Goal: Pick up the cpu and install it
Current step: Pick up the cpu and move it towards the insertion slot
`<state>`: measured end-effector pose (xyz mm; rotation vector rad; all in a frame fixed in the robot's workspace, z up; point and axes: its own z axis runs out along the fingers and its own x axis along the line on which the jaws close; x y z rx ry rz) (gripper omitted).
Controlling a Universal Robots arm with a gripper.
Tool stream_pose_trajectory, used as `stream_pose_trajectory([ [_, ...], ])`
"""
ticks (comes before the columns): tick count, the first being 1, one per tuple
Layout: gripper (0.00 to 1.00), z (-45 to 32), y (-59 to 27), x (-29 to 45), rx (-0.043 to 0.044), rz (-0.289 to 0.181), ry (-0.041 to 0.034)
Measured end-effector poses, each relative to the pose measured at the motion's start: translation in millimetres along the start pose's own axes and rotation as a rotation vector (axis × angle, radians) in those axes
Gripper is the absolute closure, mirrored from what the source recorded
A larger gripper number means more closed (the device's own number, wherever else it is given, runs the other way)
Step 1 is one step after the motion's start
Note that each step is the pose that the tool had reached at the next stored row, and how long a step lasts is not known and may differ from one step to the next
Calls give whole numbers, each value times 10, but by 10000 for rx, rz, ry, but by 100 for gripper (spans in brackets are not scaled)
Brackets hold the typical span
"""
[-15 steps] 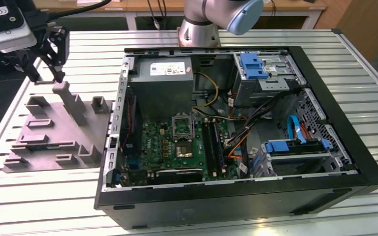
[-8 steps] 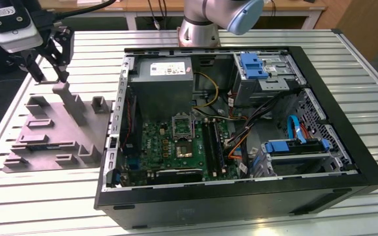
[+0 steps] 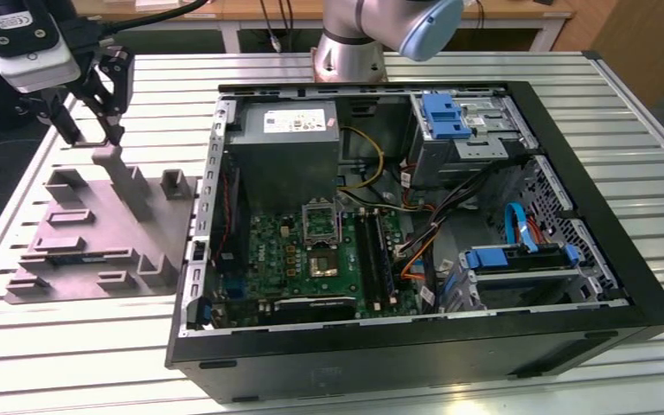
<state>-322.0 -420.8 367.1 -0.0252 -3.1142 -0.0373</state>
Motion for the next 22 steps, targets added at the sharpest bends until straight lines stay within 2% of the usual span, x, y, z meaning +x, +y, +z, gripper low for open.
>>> stream_pose_trajectory([
  [9,53,0,0,-5,-1,-2,0],
  [17,53,-2,-28,-60,-3,-1,1],
  [18,53,-2,-42,-62,-19,-1,1],
  [21,53,-2,-79,-63,-185,-6,3],
  [22,53,-3,-83,-64,-191,-6,4],
])
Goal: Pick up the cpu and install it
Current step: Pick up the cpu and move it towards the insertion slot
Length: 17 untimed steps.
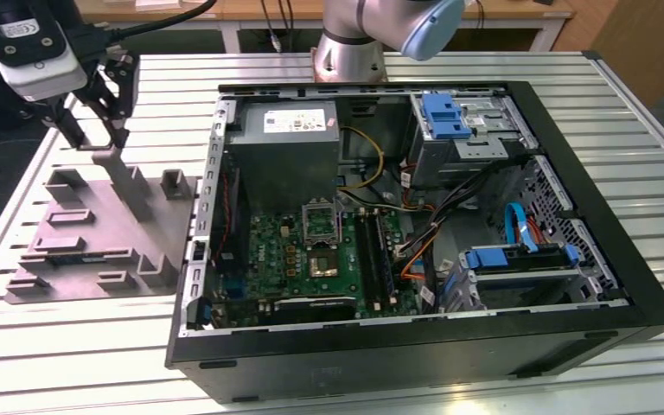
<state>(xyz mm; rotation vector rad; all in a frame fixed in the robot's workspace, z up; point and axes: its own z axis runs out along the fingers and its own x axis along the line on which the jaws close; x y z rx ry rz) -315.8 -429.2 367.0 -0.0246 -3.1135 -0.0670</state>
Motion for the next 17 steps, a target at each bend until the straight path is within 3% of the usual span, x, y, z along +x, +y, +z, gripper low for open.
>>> stream_pose_trajectory([
  [17,53,-4,-17,-159,-2,0,-1],
])
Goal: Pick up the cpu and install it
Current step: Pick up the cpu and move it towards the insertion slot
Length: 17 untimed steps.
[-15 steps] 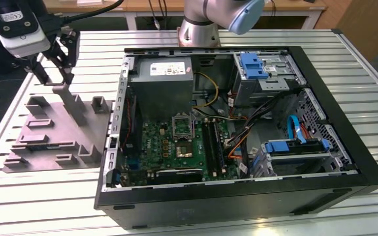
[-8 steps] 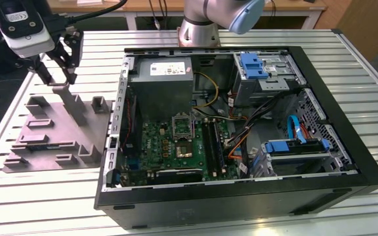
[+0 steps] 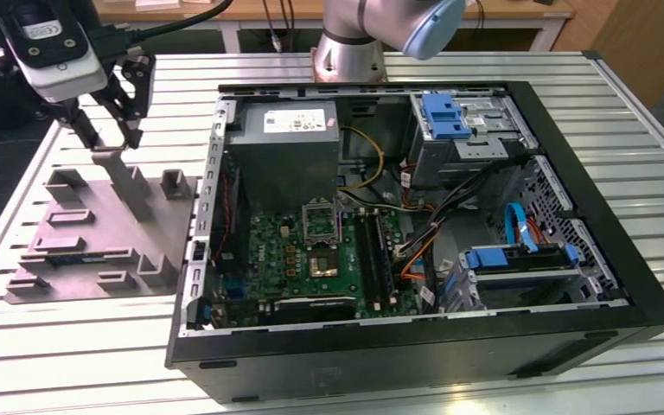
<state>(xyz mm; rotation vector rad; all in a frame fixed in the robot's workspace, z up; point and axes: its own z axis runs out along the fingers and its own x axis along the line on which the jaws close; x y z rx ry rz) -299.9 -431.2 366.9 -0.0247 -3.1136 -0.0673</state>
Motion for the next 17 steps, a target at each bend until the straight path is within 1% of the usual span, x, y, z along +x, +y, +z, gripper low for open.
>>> stream_pose_trajectory([
  [6,53,-2,-2,-92,0,-1,0],
  [12,53,-5,-1,-248,0,1,0],
  [17,53,-7,0,-334,0,0,0],
])
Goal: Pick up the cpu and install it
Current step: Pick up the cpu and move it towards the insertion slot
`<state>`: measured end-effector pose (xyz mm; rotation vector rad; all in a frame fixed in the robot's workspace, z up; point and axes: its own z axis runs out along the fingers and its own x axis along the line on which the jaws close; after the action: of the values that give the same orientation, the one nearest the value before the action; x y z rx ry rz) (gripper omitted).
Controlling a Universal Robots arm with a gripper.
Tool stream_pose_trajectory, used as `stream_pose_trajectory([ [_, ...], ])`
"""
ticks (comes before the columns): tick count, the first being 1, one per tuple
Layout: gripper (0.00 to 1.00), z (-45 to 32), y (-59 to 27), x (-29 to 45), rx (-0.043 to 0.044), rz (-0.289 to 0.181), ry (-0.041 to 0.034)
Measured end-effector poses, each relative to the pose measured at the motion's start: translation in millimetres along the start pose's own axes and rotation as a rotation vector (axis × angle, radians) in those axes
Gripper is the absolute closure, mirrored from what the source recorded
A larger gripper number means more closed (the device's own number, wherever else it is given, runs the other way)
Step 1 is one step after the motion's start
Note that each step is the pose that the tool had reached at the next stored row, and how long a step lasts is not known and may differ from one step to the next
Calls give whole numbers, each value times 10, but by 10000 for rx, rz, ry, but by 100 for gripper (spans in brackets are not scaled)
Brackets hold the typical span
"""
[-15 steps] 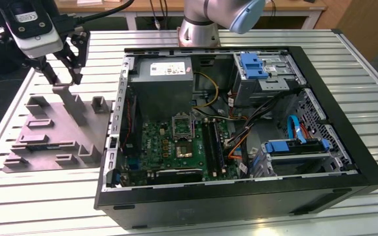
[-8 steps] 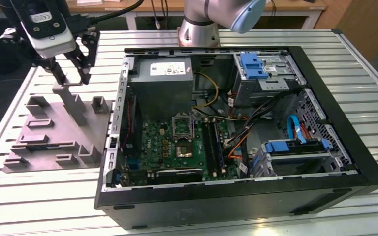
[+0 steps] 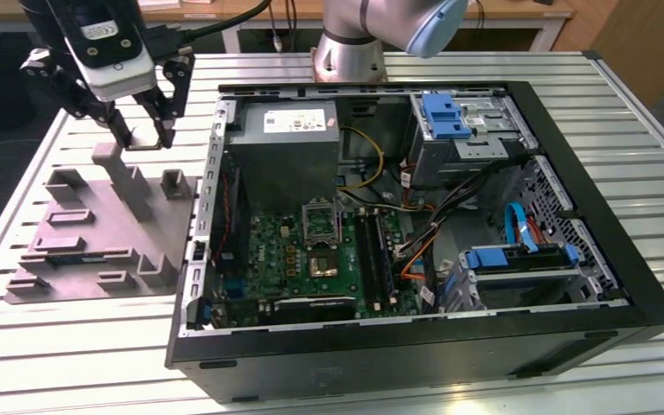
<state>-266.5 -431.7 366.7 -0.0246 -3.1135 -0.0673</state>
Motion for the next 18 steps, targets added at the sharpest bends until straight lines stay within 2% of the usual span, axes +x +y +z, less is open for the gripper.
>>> stream_pose_trajectory([
  [11,53,-1,0,-23,1,-1,0],
  [18,53,-2,1,-71,0,0,0],
])
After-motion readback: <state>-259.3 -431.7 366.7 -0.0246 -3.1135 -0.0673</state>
